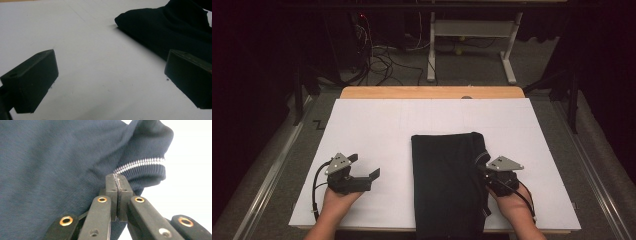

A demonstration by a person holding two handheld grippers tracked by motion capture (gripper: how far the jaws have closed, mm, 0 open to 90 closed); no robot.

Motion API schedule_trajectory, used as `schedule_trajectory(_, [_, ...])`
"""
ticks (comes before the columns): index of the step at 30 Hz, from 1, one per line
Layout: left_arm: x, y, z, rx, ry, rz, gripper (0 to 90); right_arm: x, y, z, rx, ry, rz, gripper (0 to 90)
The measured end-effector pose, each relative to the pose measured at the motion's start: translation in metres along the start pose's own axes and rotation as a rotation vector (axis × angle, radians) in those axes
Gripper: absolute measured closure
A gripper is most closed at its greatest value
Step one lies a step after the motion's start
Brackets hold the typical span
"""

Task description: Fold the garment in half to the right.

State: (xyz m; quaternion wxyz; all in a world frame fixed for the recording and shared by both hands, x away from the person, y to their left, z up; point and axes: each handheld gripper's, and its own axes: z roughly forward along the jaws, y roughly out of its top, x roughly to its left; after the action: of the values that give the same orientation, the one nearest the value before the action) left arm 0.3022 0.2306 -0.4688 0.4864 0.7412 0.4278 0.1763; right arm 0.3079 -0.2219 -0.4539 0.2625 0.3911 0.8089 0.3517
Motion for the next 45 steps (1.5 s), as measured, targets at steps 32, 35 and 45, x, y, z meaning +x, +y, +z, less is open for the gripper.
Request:
schedule_trajectory(32, [-0.001,-0.001,0.005,-0.004,-0.024,-0.004,0.0,-0.066,-0.071,-0.051,-0.232,-0.059,0.266,24.3])
schedule_trajectory(35, [-0.001,0.001,0.005,-0.013,-0.030,-0.002,0.0,-0.065,-0.069,-0.054,-0.275,-0.053,0.291,10.9])
schedule_trajectory(45, [-0.001,0.002,0.006,-0.025,-0.040,0.000,0.0,-0.054,-0.065,-0.052,-0.298,-0.023,0.236,0.1])
